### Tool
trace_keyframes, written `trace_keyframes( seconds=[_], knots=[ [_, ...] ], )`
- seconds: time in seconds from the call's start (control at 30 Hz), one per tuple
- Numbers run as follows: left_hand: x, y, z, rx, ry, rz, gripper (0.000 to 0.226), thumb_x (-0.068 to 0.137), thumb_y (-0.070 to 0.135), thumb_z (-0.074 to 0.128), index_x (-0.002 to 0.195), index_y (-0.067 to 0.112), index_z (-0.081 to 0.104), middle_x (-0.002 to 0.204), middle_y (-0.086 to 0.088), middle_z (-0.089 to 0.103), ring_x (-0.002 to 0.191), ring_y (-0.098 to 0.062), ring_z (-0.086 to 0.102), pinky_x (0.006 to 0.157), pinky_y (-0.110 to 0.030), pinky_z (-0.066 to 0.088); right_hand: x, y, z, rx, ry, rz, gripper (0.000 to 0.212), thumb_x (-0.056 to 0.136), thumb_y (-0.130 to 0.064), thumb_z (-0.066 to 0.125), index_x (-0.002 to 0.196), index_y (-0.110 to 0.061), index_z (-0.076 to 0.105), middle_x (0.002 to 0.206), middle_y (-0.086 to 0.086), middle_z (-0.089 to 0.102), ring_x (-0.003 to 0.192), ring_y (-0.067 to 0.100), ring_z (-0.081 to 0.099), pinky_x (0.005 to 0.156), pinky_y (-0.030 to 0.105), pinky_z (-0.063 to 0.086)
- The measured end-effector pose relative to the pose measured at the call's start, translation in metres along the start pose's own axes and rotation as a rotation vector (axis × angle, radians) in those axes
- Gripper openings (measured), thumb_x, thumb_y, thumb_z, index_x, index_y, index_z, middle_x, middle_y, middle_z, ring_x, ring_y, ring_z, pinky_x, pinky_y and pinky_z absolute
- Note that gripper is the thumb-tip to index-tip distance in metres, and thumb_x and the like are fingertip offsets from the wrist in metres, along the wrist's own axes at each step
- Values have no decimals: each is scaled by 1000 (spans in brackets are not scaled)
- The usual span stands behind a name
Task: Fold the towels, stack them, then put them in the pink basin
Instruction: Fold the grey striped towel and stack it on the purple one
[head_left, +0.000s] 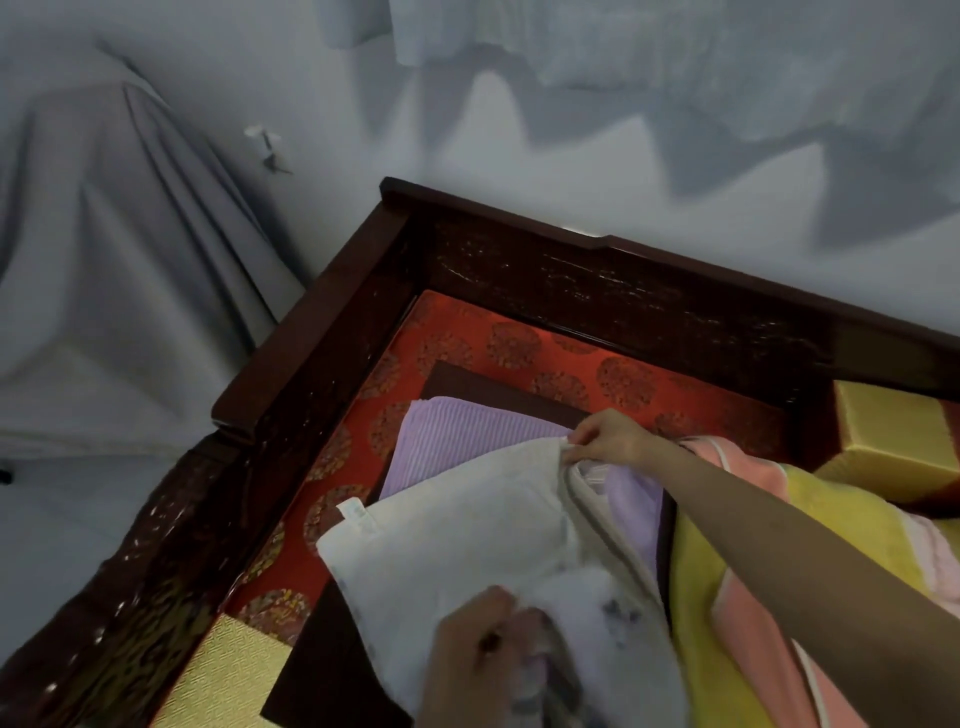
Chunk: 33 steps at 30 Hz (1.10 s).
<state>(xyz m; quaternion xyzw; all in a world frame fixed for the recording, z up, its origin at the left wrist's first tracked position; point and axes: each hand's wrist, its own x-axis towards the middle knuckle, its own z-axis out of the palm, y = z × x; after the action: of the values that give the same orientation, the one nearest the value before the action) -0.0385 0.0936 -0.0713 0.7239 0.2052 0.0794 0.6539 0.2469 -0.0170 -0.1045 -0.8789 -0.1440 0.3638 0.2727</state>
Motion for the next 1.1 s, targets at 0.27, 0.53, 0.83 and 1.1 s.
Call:
trace_keyframes(
  seconds=[0.27,0.53,0.83,1.1],
  knots=[
    [-18,-45,-94,-153,321,-801,19,80,5,71,67,-5,62,66,-17,65,63,-24,58,46,-18,49,1,0,11,3,132,0,21,78,-24,77,66,-18,61,70,-1,61,69,14,54,59,21,40],
    [61,-52,-152,297,277,-515,59,63,62,73,104,23,55,109,5,58,104,-17,56,94,-40,47,-9,-25,13,380,126,-143,15,76,-2,74,76,-1,60,56,2,58,51,8,56,54,22,45],
    [127,-65,-149,96,199,-478,35,82,14,71,115,10,62,95,-4,63,99,-26,62,82,-28,46,11,-5,22,98,134,-29,25,66,1,78,66,-21,67,77,9,68,77,23,63,83,43,52],
    [90,-26,-186,419,28,-201,7,82,17,68,75,18,68,75,-1,69,73,-9,63,66,-21,49,22,-28,7,-571,-42,-190,27,66,-32,71,70,-40,45,91,-1,60,84,20,58,75,35,50]
  ],
)
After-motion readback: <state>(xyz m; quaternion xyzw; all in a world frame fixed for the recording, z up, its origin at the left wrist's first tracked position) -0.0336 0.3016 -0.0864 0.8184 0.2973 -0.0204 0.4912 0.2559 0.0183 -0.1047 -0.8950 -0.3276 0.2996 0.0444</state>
